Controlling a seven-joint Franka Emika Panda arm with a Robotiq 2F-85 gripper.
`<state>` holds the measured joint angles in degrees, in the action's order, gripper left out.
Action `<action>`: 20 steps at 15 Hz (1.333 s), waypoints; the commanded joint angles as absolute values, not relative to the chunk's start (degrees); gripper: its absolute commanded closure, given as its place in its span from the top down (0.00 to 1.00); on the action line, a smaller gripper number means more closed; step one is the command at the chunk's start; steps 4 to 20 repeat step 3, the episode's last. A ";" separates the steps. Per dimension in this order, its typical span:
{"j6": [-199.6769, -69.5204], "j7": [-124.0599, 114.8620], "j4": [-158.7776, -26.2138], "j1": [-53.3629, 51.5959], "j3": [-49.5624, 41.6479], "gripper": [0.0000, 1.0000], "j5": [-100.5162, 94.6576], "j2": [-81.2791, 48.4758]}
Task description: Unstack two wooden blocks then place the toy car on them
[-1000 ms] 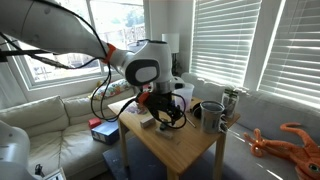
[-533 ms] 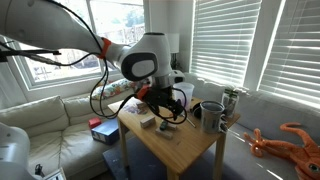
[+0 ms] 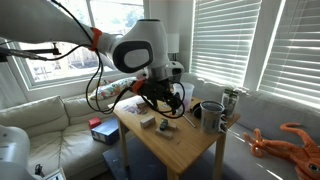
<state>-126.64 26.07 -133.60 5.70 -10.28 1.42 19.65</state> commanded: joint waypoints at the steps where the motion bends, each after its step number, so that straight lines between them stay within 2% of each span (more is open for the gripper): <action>1: -126.29 25.83 -133.49 5.07 -10.88 1.00 1.13 19.92; 20: -126.19 25.83 -133.49 5.06 -10.88 1.00 1.13 19.98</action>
